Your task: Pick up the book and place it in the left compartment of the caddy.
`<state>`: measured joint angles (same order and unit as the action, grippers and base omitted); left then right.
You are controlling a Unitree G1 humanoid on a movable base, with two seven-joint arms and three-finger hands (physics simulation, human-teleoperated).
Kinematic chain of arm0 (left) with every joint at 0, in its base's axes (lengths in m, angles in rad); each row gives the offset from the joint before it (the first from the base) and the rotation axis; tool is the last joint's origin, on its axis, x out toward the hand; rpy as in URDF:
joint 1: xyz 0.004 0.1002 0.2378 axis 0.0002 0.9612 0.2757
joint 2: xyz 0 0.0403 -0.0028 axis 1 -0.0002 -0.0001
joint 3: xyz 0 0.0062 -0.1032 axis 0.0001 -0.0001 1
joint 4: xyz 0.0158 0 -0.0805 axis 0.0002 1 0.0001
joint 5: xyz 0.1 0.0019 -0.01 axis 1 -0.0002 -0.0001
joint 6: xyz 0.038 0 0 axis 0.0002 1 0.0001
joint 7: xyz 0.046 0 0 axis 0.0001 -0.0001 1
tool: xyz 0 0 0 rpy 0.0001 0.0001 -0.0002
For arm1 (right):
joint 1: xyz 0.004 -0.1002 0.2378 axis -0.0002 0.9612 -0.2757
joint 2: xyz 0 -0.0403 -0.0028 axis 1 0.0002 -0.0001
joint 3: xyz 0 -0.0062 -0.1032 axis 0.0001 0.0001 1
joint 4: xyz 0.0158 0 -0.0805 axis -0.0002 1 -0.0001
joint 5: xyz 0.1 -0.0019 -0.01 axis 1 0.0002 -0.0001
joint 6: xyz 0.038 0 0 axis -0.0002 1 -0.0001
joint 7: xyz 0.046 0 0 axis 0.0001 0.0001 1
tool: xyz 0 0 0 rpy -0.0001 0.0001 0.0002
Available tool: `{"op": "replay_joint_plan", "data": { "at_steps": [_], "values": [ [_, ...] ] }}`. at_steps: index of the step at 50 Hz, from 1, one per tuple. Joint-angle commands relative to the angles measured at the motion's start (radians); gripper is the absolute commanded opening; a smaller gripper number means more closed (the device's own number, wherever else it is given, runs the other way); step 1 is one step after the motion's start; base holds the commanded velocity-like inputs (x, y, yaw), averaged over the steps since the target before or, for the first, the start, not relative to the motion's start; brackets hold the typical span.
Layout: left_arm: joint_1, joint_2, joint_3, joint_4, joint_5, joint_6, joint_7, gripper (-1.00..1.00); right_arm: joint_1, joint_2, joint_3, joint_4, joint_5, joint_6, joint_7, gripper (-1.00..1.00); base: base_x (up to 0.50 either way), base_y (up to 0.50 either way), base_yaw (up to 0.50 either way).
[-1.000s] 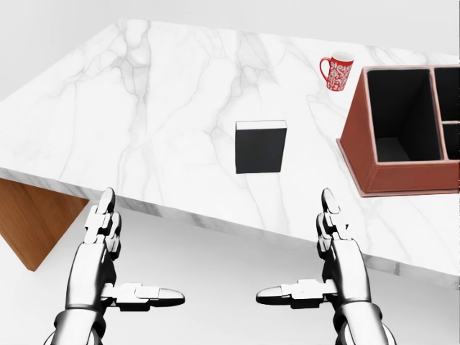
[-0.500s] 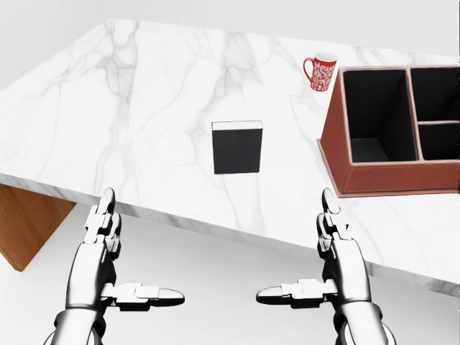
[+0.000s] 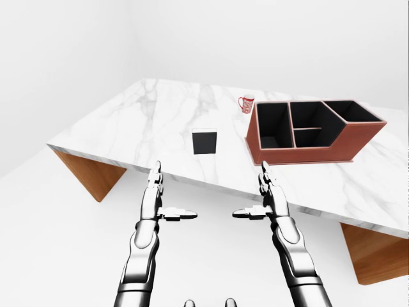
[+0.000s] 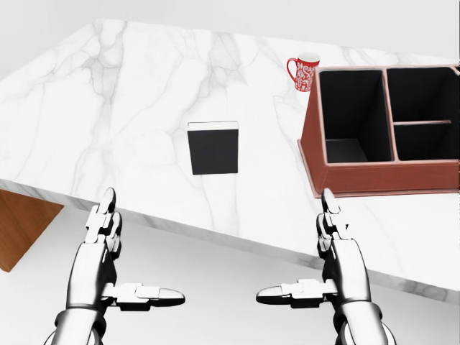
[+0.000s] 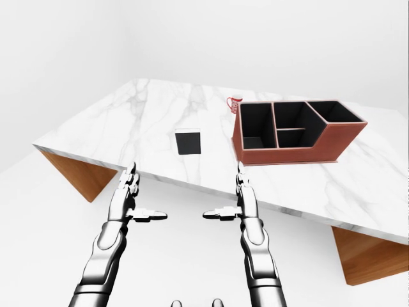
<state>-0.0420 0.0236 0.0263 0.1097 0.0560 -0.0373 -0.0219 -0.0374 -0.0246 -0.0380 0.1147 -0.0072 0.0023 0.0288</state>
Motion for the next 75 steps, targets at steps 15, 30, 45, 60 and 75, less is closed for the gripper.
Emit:
{"op": "replay_joint_plan", "data": {
  "at_steps": [15, 30, 45, 60, 75],
  "values": [
    [-0.009, 0.002, 0.003, 0.026, -0.002, -0.014, 0.0, 1.0, 0.002, 0.001, 0.0, 0.002, -0.002, -0.001, -0.002, 1.0, 0.05, -0.16, 0.0],
    [0.0, 0.0, -0.001, 0.001, 0.0, -0.001, 0.0, 1.0, -0.001, 0.0, -0.002, -0.003, 0.008, 0.002, 0.003, 1.0, 0.03, -0.1, 0.0],
    [0.003, -0.001, -0.002, -0.015, 0.0, 0.011, -0.001, 1.0, 0.005, -0.016, -0.048, -0.094, 0.068, 0.038, 0.009, 1.0, 0.0, 0.0, 0.0],
    [-0.006, 0.001, 0.002, 0.004, -0.003, 0.002, -0.002, 1.0, 0.027, -0.033, -0.104, -0.311, 0.083, 0.085, -0.019, 1.0, 0.0, 0.0, 0.0],
    [-0.007, 0.0, 0.001, 0.009, -0.001, 0.004, 0.004, 1.0, -0.021, -0.1, -0.253, -0.41, 0.201, 0.085, -0.026, 1.0, 0.0, 0.0, 0.0]
  ]
}}
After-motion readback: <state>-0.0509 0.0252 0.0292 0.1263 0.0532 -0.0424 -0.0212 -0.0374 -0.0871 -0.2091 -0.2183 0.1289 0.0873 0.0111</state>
